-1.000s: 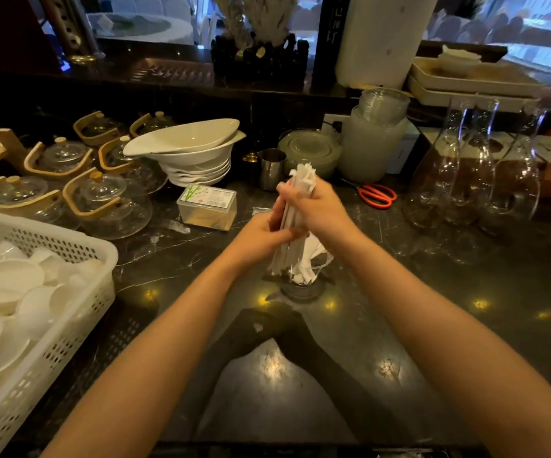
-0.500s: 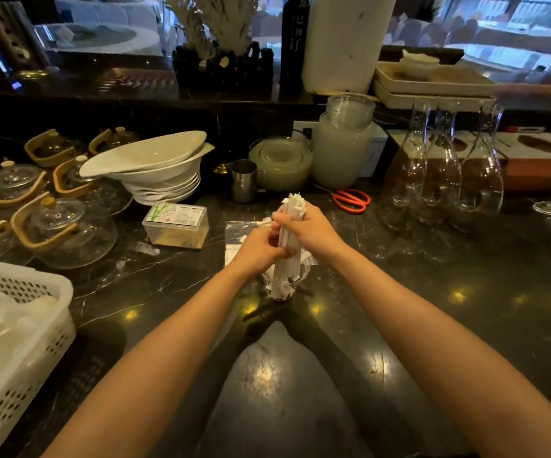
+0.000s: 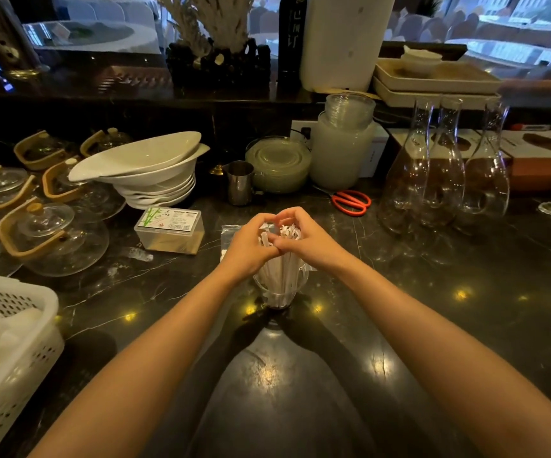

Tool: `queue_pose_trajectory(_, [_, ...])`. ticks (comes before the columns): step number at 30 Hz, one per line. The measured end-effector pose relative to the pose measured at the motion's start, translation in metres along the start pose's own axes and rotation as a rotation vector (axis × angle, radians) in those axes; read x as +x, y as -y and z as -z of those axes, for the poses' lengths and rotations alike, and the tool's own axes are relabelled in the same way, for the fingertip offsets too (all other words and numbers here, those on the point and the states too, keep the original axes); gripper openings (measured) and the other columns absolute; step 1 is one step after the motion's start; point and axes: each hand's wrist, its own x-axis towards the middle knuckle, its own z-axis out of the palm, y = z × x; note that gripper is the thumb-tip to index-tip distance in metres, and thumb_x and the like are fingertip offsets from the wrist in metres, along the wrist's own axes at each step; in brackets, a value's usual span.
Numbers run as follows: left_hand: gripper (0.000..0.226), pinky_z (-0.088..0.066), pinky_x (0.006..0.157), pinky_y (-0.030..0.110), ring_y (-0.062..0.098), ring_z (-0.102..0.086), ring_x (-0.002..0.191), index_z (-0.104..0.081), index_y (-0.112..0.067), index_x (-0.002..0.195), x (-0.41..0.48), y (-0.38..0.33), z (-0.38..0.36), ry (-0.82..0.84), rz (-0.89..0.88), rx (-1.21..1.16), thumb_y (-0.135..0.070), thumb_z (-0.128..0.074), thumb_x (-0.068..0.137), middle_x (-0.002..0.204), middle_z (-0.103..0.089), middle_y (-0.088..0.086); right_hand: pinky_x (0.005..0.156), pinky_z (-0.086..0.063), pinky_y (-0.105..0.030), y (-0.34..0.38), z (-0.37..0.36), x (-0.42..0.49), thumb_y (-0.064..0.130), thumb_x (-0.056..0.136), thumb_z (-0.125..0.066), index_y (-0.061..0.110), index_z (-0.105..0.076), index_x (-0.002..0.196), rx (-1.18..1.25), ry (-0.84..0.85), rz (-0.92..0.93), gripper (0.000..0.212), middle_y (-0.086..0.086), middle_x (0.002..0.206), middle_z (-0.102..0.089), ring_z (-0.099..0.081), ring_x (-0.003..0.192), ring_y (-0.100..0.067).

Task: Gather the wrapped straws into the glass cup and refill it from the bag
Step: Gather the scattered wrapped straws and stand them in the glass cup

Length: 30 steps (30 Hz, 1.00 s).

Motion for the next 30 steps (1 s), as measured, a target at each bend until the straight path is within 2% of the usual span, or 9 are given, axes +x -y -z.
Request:
queue_pose_trajectory(3, [0.057, -0.047, 0.083, 0.029, 0.01, -0.053, 0.094, -0.043, -0.017, 0.122, 0.001, 0.0, 0.001, 0.015, -0.04, 0.049, -0.01, -0.069, 0.073, 0.102, -0.054, -0.001, 0.081, -0.035, -0.016, 0.001, 0.006, 0.0, 0.002, 0.08, -0.058, 0.017, -0.032, 0.123, -0.005, 0.101, 0.0, 0.052, -0.01, 0.134, -0.037, -0.032, 0.12, -0.012])
queue_pose_trajectory(6, [0.056, -0.044, 0.071, 0.018, 0.007, -0.053, 0.084, -0.043, -0.017, 0.122, 0.004, 0.0, 0.002, 0.041, -0.076, 0.121, -0.011, -0.069, 0.073, 0.1, -0.052, -0.003, 0.093, -0.034, -0.029, 0.002, 0.012, -0.001, -0.006, 0.079, -0.052, 0.018, -0.029, 0.123, 0.016, 0.158, -0.014, 0.055, -0.012, 0.137, -0.035, -0.028, 0.128, -0.017])
queue_pose_trajectory(8, [0.049, -0.045, 0.067, 0.019, 0.006, -0.052, 0.072, -0.045, -0.018, 0.121, 0.006, 0.0, 0.003, 0.018, -0.095, 0.16, -0.013, -0.065, 0.077, 0.092, -0.054, -0.003, 0.093, -0.035, -0.031, 0.002, 0.014, -0.001, -0.003, 0.082, -0.049, 0.018, -0.032, 0.122, -0.002, 0.125, -0.003, 0.048, -0.011, 0.137, -0.038, -0.032, 0.127, -0.017])
queue_pose_trajectory(11, [0.038, -0.046, 0.069, 0.024, 0.005, -0.051, 0.068, -0.048, -0.019, 0.12, 0.007, 0.0, 0.005, -0.032, -0.137, 0.272, -0.016, -0.057, 0.084, 0.087, -0.055, -0.006, 0.088, -0.04, -0.026, 0.002, 0.015, 0.002, 0.006, 0.087, -0.048, 0.014, -0.04, 0.117, -0.048, 0.006, 0.039, 0.032, -0.005, 0.124, -0.05, -0.046, 0.115, -0.014])
queue_pose_trajectory(17, [0.03, -0.037, 0.075, 0.027, 0.016, -0.052, 0.088, -0.058, -0.017, 0.116, 0.011, 0.009, 0.007, -0.066, -0.178, 0.475, -0.018, -0.052, 0.087, 0.101, -0.067, 0.01, 0.069, -0.04, -0.013, -0.002, 0.014, 0.009, 0.009, 0.086, -0.055, 0.008, -0.059, 0.103, -0.333, -0.049, 0.157, 0.018, -0.012, 0.104, -0.065, -0.053, 0.089, -0.01])
queue_pose_trajectory(21, [0.031, -0.035, 0.087, 0.03, 0.025, -0.048, 0.108, -0.058, -0.016, 0.117, 0.013, 0.019, 0.007, -0.075, -0.169, 0.488, -0.014, -0.052, 0.087, 0.113, -0.063, 0.012, 0.085, -0.047, -0.027, -0.004, 0.013, 0.011, 0.008, 0.087, -0.053, 0.006, -0.063, 0.107, -0.403, -0.056, 0.175, 0.023, -0.015, 0.108, -0.067, -0.06, 0.099, -0.019])
queue_pose_trajectory(23, [0.032, -0.035, 0.095, 0.033, 0.025, -0.047, 0.115, -0.057, -0.013, 0.118, 0.012, 0.022, 0.006, -0.084, -0.172, 0.471, -0.01, -0.051, 0.087, 0.12, -0.061, 0.012, 0.091, -0.045, -0.028, -0.007, 0.013, 0.01, 0.007, 0.088, -0.052, 0.008, -0.063, 0.111, -0.433, -0.038, 0.182, 0.026, -0.015, 0.114, -0.066, -0.06, 0.106, -0.021])
queue_pose_trajectory(28, [0.039, -0.025, 0.109, 0.032, 0.023, -0.038, 0.131, -0.047, -0.009, 0.126, 0.01, 0.026, 0.005, -0.04, -0.158, 0.41, -0.002, -0.044, 0.088, 0.135, -0.05, 0.012, 0.096, -0.048, -0.037, -0.014, 0.013, 0.011, -0.006, 0.086, -0.048, 0.011, -0.057, 0.119, -0.512, 0.027, 0.206, 0.039, -0.016, 0.119, -0.063, -0.059, 0.109, -0.024])
queue_pose_trajectory(30, [0.042, -0.022, 0.111, 0.032, 0.022, -0.033, 0.134, -0.043, -0.01, 0.129, 0.009, 0.027, 0.004, -0.019, -0.141, 0.406, -0.001, -0.041, 0.089, 0.14, -0.045, 0.012, 0.093, -0.048, -0.035, -0.015, 0.013, 0.012, -0.009, 0.084, -0.047, 0.012, -0.056, 0.121, -0.555, 0.036, 0.233, 0.044, -0.016, 0.117, -0.063, -0.059, 0.106, -0.025])
